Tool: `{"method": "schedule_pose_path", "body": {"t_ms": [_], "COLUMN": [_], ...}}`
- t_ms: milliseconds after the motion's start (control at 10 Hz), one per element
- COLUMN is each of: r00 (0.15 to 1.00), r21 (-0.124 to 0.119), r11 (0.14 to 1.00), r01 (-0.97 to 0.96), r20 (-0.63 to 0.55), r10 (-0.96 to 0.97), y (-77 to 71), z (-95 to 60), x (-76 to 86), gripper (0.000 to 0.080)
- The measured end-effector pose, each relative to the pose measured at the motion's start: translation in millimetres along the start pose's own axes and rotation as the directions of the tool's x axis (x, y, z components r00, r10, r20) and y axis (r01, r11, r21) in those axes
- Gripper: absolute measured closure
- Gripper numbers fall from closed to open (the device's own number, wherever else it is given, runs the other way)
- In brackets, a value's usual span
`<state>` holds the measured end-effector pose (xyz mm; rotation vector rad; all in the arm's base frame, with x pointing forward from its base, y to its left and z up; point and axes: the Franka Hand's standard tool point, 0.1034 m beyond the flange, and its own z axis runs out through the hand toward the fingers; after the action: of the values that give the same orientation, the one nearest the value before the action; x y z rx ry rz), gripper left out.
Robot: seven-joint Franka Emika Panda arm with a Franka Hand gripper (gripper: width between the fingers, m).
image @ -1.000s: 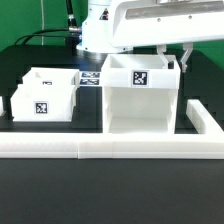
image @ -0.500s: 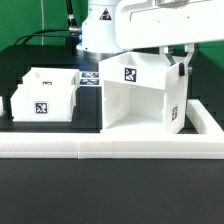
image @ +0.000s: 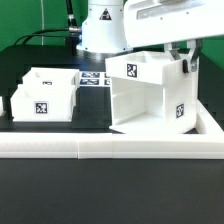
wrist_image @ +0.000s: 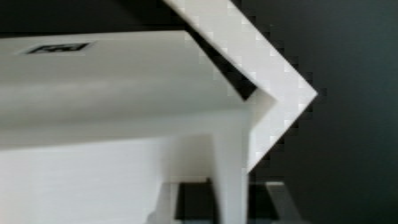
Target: Assemble drawer
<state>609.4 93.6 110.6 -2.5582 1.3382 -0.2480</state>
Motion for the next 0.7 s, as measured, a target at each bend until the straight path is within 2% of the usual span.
{"method": "schedule_pose_path", "body": {"t_ms": [100, 200, 400, 700], "r00": [0.987, 0.967, 0.908, 0.872], "r21": [0.001, -0.011, 0.042, 0.047], "r11": [0.987, 0.967, 0.907, 0.871], "r01": [-0.158, -0.255, -0.418, -0.489], "r20": [0.008, 0.024, 0.018, 0.034], "r10": [0.158, 0.255, 0.418, 0.488], "y": [0.6, 1.9, -1.2, -4.8], "z": [-0.7, -0.2, 0.7, -0.7], "x": [2.5, 4.7, 13.1, 9.7], "gripper": [0.0752, 0.0752, 0.0752, 0.0748]}}
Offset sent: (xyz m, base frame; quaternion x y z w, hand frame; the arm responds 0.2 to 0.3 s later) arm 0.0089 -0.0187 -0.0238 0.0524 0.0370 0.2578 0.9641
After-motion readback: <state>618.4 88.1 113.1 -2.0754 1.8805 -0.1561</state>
